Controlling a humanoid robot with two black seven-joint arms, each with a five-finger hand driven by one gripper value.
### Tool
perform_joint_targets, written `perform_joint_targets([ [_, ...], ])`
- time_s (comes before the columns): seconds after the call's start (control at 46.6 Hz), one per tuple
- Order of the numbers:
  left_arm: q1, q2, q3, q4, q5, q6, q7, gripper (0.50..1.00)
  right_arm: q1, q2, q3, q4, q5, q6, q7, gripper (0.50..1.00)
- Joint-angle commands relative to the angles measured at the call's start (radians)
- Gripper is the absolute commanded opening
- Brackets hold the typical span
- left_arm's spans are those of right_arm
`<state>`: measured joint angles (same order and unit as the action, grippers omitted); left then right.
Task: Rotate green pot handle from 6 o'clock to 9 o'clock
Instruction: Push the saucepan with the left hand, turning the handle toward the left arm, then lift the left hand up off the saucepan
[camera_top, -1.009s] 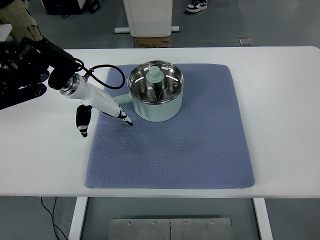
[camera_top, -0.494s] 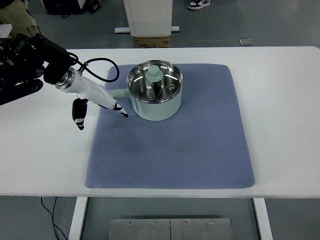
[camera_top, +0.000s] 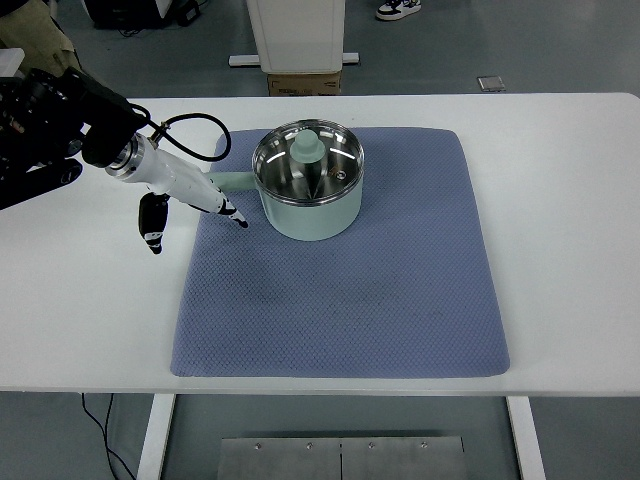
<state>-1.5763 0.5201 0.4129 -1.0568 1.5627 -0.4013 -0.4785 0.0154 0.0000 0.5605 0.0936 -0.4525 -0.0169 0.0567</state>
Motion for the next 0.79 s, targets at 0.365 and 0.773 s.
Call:
perform_joint_targets([
  [0.365,0.001,0.0,0.009,0.02,0.016,0.025,0.0,1.0,0.0,0.0,-0.001,0.0,0.0,0.0,0.0,1.0],
  [0.773,0.012,-0.002,0.011,-0.069,-0.012,0.002,-0.012,1.0,0.0,0.0,0.001,0.0,0.0,0.0,0.0,1.0],
])
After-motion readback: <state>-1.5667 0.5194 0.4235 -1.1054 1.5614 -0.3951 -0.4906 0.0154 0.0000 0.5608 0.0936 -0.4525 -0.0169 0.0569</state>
